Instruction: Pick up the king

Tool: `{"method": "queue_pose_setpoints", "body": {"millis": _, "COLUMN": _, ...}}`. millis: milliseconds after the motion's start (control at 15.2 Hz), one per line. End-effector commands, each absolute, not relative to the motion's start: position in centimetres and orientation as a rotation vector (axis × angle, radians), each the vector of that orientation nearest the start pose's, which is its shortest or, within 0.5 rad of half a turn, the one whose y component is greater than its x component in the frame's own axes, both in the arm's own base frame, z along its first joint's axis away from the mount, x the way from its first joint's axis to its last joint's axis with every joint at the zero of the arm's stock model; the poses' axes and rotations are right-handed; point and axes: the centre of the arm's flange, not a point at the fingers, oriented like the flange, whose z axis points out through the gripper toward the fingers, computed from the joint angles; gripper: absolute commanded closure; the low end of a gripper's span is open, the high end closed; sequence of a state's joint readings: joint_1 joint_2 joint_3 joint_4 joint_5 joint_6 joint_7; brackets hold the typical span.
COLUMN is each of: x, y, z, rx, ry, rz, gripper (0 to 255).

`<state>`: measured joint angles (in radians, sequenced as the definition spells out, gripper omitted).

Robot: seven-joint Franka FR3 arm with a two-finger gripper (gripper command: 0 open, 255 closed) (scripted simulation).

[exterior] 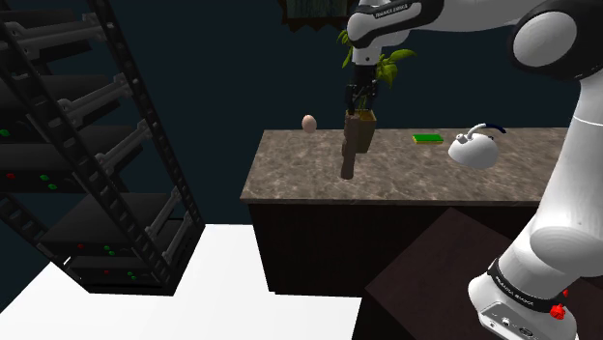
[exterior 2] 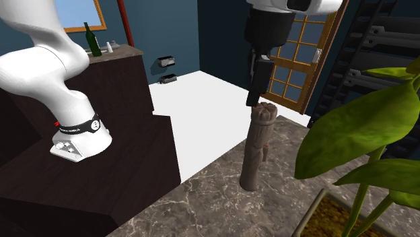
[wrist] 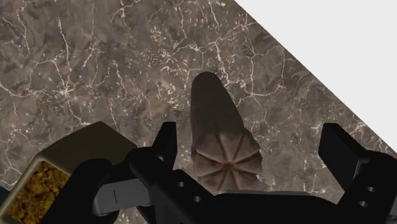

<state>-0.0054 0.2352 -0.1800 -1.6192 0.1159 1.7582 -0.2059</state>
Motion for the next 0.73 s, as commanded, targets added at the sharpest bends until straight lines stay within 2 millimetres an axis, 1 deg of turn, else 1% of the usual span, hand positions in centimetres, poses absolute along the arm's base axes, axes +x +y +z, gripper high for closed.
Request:
{"method": "queue_pose_setpoints", "body": {"millis": 0, "x": 63.8, "y": -10.2, "z": 47.7, "rx": -3.056, "ry": -0.001, "rz": 0.107, "gripper": 0}}
{"method": "queue_pose_setpoints", "body": {"millis": 66, "x": 63.9, "y": -10.3, "z": 47.6, "rx": -3.056, "ry": -0.002, "rz": 0.106, "gripper": 0}}
{"method": "queue_pose_setpoints", "body": {"millis": 462, "x": 63.9, "y": -10.3, "z": 44.5, "rx": -3.056, "ry": -0.002, "rz": 0.106, "gripper": 0}}
{"method": "queue_pose_setpoints", "body": {"millis": 528, "x": 63.9, "y": -10.3, "z": 43.6, "rx": -3.056, "ry": -0.002, "rz": 0.106, "gripper": 0}}
{"method": "queue_pose_setpoints", "body": {"millis": 660, "x": 63.9, "y": -10.3, "z": 43.6, "rx": -3.056, "ry": -0.002, "rz": 0.106, "gripper": 0}}
